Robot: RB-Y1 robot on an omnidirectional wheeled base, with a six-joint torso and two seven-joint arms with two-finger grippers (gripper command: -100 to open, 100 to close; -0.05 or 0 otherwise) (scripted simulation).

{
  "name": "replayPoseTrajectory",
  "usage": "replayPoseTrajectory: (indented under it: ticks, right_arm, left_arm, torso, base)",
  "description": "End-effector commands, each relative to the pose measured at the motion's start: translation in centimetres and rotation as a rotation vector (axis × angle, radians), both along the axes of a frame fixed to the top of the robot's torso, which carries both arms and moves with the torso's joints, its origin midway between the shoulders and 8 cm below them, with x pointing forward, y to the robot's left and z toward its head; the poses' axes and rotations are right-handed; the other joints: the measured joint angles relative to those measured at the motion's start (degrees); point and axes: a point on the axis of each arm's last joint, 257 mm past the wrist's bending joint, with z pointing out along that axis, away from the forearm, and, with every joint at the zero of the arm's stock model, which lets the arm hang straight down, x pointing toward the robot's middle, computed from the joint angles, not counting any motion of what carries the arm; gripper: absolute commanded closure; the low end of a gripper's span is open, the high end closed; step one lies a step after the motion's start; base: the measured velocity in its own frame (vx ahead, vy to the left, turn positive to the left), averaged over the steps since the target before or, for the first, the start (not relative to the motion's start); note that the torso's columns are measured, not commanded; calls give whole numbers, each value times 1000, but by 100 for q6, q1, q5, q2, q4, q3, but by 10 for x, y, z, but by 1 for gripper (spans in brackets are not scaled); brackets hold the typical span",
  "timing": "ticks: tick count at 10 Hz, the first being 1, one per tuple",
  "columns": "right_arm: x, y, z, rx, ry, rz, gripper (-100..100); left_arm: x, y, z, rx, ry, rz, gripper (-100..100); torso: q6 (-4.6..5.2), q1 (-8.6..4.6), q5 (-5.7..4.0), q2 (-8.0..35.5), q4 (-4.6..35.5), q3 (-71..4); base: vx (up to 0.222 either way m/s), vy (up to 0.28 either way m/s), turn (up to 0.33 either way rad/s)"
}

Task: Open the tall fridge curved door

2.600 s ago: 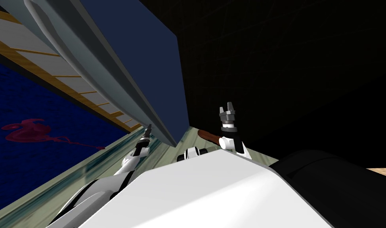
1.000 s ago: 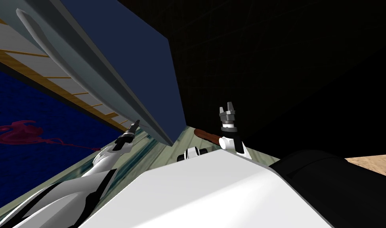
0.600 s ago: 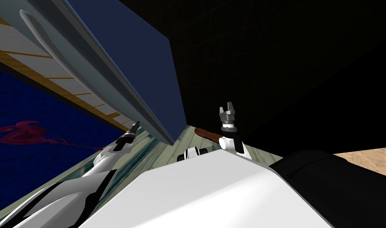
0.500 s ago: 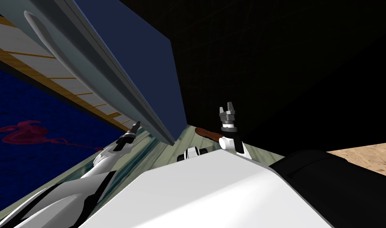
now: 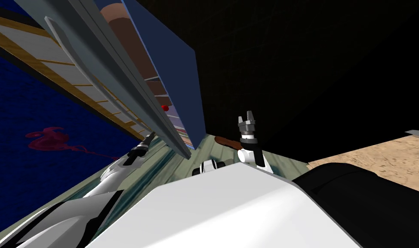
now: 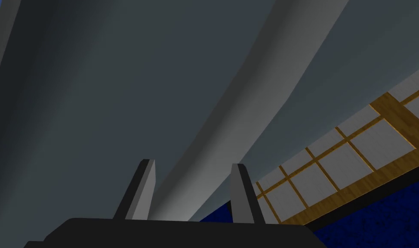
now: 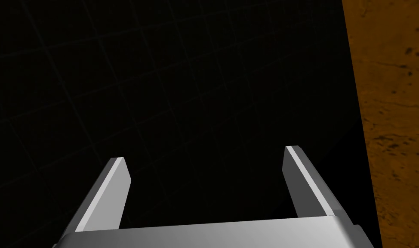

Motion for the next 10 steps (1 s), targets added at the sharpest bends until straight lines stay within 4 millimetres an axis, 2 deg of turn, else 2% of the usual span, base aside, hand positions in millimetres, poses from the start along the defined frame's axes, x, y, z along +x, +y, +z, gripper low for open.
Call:
replayPoseTrajectory:
  ticks: [1, 2, 3, 5, 6, 7, 8, 9, 10]
  right_arm:
    - [0, 0, 0, 0, 0, 0, 0]
    - [0, 0, 0, 0, 0, 0, 0]
    - [0, 0, 0, 0, 0, 0, 0]
    - [0, 0, 0, 0, 0, 0, 0]
    - [0, 0, 0, 0, 0, 0, 0]
    - [0, 0, 0, 0, 0, 0, 0]
    - [0, 0, 0, 0, 0, 0, 0]
    - [0, 0, 0, 0, 0, 0, 0]
    - [0, 0, 0, 0, 0, 0, 0]
  left_arm:
    - [4, -9, 16, 0, -24, -46, 100]
    - [4, -18, 16, -1, -23, -79, 100]
    - [4, -18, 16, -1, -23, -79, 100]
    - [2, -36, 15, -5, -17, -146, 100]
    - [2, -36, 15, -5, -17, -146, 100]
    - [1, -45, 15, -7, -13, -180, 100]
    - [0, -42, 7, -3, 0, -161, 100]
    - [-3, -51, 9, 0, -6, -203, 100]
    - [-7, -60, 11, 2, -10, -242, 100]
  torso:
    - [-8, -3, 2, 5, 2, 5]
    - [-6, 5, 2, 4, 3, 3]
    - [-9, 9, 5, 16, 4, 10]
    - [8, -54, -7, -7, -7, -5]
    - [10, -26, -1, 9, -2, 5]
    - [3, -47, 3, 12, -6, 8]
    - [-4, -48, 6, 29, -10, 18]
    - [-7, -92, 9, 18, -26, 14]
    - [-9, -50, 11, 23, -22, 14]
  base:
    - [-206, 315, -41]
    - [-238, 379, -75]
    - [-141, 275, -24]
    - [-141, 315, -38]
    - [-166, 272, -57]
    - [-173, 271, -52]
    - [-82, 143, -15]
    - [-55, 221, 19]
    - [-129, 354, -30]
